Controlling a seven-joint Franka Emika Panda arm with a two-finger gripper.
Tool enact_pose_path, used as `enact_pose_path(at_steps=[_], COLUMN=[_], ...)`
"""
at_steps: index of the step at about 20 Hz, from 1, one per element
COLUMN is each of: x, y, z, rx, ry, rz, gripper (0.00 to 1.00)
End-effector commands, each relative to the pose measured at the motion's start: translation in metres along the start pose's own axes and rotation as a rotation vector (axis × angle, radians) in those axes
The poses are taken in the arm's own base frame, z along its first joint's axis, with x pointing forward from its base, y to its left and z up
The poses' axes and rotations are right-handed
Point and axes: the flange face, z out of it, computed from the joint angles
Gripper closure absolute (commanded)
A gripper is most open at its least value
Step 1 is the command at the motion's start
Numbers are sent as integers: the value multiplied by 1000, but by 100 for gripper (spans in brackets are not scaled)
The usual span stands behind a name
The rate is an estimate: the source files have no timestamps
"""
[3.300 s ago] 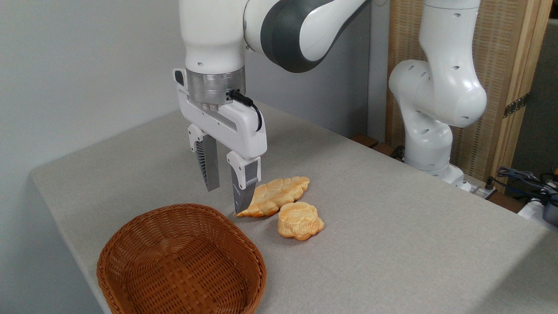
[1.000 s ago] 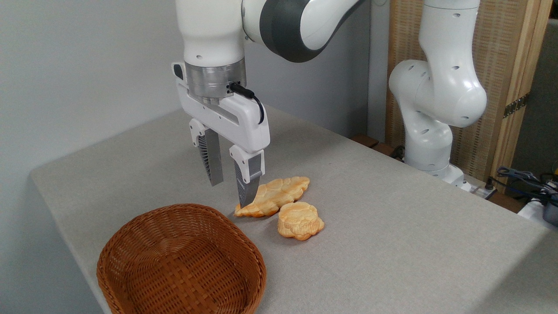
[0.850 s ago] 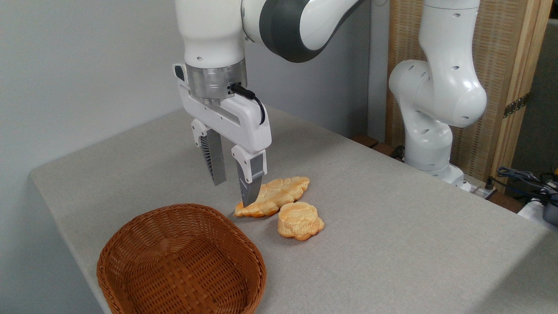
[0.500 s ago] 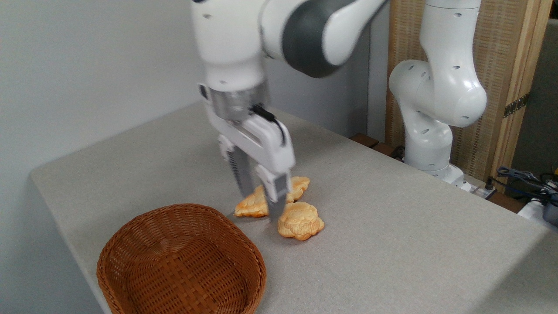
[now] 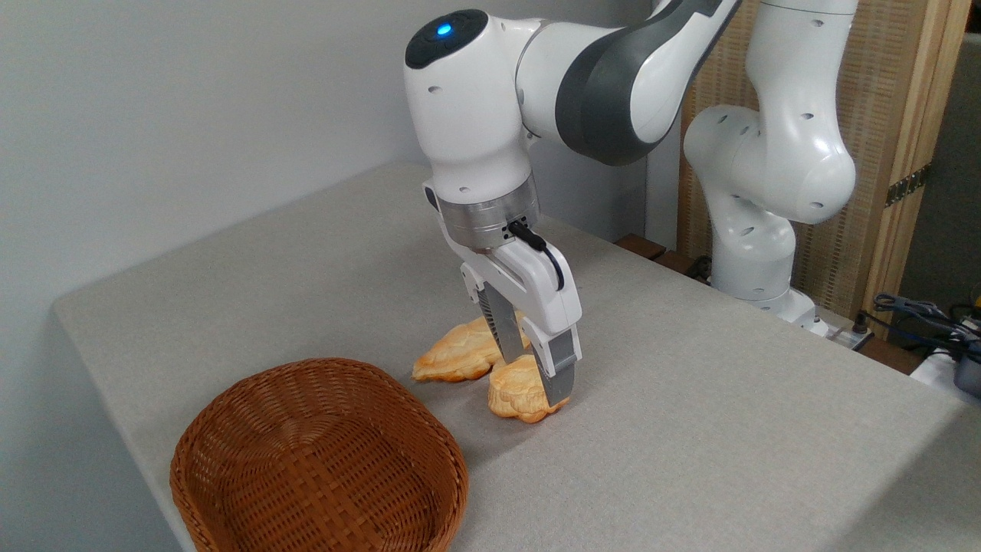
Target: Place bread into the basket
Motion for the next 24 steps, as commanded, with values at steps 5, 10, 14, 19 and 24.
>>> enact_pose_path(at_steps=[5, 10, 14, 19, 24], x=[15, 26, 27, 28, 28], y=[8, 7, 6, 5, 5], z=[13, 24, 28, 29, 29], rx=[5, 15, 13, 14, 14], ry=[-19, -31, -40, -39, -39], rz=[50, 68, 71, 71, 71], gripper=[0, 0, 0, 48, 48])
